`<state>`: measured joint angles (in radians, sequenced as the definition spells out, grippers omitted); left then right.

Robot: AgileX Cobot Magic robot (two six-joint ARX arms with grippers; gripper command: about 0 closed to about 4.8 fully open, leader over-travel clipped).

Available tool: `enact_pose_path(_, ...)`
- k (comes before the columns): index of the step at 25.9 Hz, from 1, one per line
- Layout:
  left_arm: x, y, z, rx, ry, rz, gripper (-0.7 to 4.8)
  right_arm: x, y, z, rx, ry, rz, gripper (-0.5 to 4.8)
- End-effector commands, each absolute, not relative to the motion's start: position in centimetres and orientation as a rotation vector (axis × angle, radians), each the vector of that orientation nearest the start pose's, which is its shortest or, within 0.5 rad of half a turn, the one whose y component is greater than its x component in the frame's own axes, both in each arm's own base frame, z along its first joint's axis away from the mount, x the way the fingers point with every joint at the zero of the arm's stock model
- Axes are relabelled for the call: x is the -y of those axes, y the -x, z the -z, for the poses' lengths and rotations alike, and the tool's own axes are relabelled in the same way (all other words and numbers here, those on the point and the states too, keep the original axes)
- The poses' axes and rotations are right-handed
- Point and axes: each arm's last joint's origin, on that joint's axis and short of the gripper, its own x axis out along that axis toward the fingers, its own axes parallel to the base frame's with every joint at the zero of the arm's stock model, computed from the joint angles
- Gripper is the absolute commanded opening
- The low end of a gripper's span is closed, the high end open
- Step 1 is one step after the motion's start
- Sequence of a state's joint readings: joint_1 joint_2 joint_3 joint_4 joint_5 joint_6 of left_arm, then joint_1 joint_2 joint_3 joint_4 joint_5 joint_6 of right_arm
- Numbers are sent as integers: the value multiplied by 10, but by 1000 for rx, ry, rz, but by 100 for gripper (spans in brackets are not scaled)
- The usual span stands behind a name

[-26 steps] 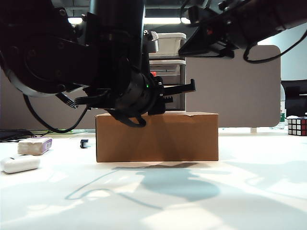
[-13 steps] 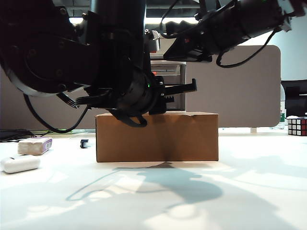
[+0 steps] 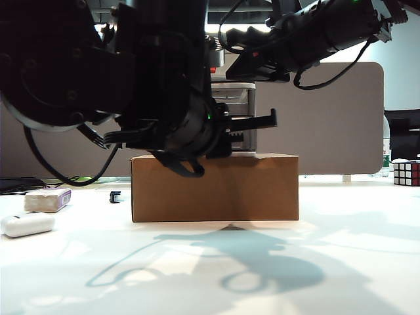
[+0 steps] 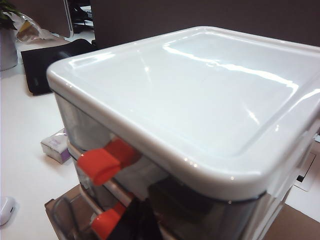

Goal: Open the third layer of the drawer on the table, pick up the earphone case on the table and put it in, and finally close the drawer.

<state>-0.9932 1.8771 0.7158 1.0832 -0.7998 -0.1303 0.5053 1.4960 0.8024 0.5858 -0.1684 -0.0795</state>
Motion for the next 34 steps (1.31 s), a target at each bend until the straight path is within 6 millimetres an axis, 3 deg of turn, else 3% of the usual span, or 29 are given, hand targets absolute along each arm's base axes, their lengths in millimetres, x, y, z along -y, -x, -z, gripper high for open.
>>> enact_pose_path(1, 274, -192, -150, -54, 75, 186, -4, -159, -282, -251, -54, 94, -652, -6)
enact_pose_path(8, 266, -162, -146, -75, 95, 208, -5, -159, -282, -251, -53, 94, -655, -6)
enact_pose_path(14, 264, -151, -142, -83, 89, 214, -5, -159, -282, -251, -54, 94, -655, -6)
enact_pose_path(20, 253, -126, -152, -65, 44, 207, -4, -159, -281, -250, -59, 94, -667, -6)
enact_pose_path(22, 240, -114, -158, -50, 26, 192, -5, -159, -280, -250, -71, 96, -678, -6)
enact_pose_path(23, 223, -107, -165, -38, 43, 189, -5, -160, -279, -250, -85, 96, -708, -6)
enact_pose_path(28, 176, -94, -188, 31, 126, 237, -5, -157, -273, -253, -132, 101, -735, -6)
enact_pose_path(34, 125, -95, -205, -21, 20, 293, -5, -149, -257, -272, -137, 101, -745, -6)
